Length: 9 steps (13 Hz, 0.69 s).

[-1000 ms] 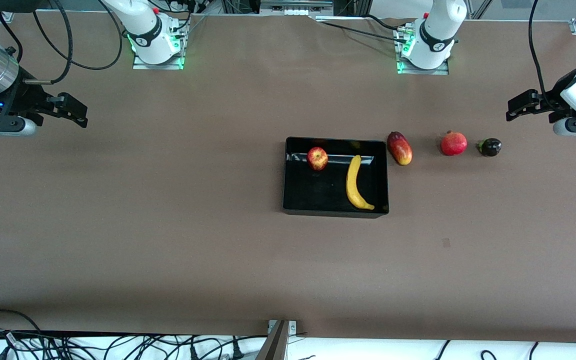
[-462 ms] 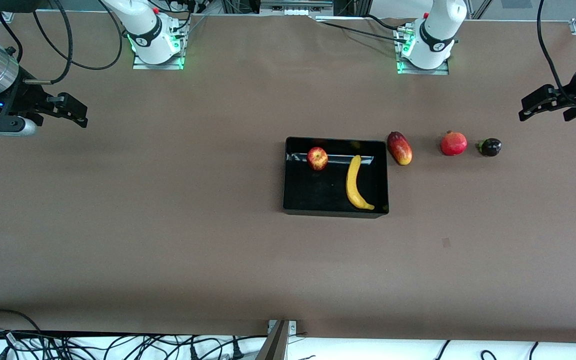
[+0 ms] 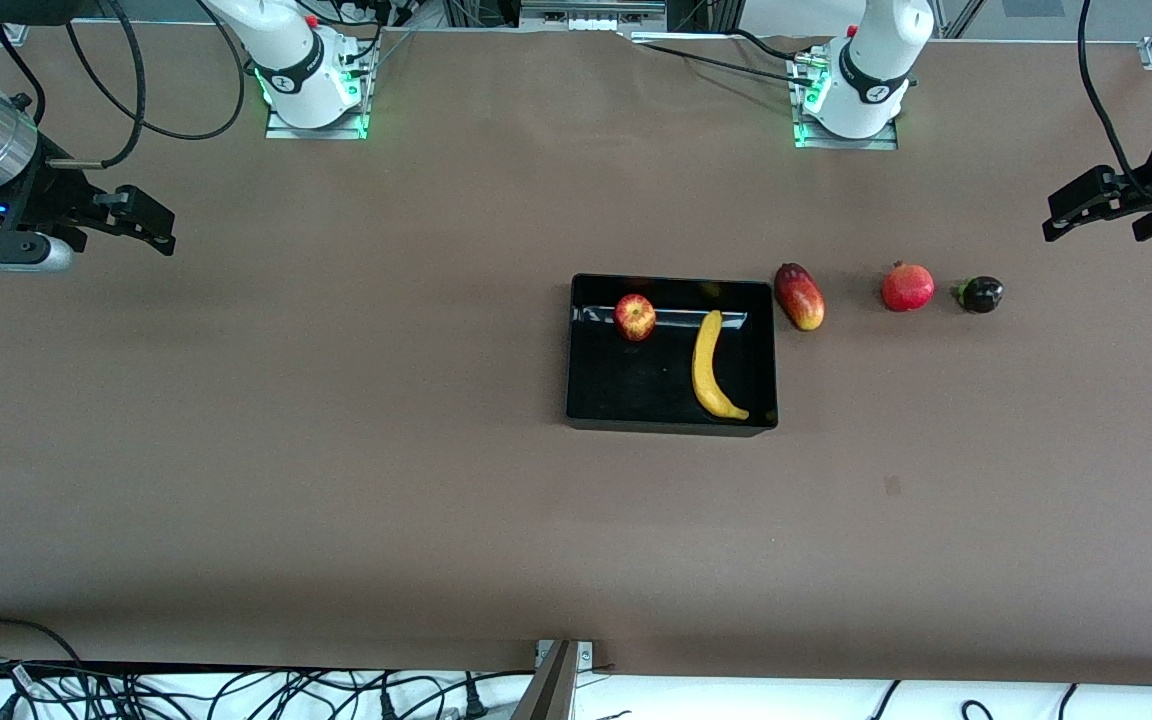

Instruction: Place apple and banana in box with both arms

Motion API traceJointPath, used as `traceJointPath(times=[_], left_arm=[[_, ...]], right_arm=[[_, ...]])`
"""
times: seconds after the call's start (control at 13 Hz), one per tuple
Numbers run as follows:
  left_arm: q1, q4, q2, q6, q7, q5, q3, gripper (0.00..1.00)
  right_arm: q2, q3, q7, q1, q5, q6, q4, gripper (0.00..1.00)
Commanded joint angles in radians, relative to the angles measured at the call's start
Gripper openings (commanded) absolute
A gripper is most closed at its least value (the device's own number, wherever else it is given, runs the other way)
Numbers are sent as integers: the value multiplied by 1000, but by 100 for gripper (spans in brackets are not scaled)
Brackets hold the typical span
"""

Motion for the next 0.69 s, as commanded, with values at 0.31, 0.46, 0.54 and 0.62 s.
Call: traceJointPath(times=[0.31, 0.46, 0.54, 0.62], left_arm=[[7, 19, 12, -7, -7, -10, 0, 100], [8, 37, 18, -7, -10, -7, 0, 100], [8, 39, 18, -7, -10, -5, 0, 100], [8, 39, 20, -7, -13, -7, 0, 100]], right_arm=[[4, 5, -14, -12, 20, -9, 12, 100], [4, 5, -14, -12, 20, -10, 14, 100], [4, 5, -14, -12, 20, -9, 12, 100], [4, 5, -14, -13, 20, -9, 14, 100]])
